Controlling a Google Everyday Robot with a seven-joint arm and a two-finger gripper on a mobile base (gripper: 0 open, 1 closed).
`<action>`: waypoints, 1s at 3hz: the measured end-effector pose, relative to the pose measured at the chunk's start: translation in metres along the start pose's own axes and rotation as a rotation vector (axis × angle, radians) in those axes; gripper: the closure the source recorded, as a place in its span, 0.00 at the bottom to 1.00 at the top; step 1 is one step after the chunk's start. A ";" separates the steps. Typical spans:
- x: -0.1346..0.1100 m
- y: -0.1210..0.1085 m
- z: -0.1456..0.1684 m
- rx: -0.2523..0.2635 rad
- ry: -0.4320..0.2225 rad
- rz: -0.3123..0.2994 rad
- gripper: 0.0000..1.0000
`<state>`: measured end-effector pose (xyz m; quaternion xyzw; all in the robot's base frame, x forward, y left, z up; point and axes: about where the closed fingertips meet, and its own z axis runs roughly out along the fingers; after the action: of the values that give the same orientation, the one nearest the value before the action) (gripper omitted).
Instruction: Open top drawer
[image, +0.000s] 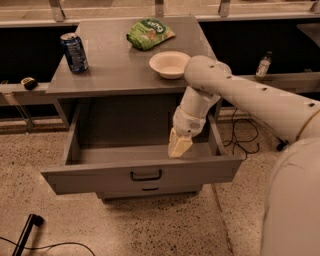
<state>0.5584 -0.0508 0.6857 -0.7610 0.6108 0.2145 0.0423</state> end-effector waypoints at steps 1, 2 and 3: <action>-0.006 0.020 -0.003 -0.027 -0.061 -0.015 1.00; -0.019 0.021 -0.040 0.082 -0.152 -0.050 0.82; -0.017 0.023 -0.042 0.086 -0.164 -0.046 0.58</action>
Offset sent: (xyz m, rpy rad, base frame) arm -0.0005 -0.0093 0.1269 0.3686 -0.2117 -0.0648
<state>0.5453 -0.0546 0.7346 -0.7524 0.5961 0.2486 0.1297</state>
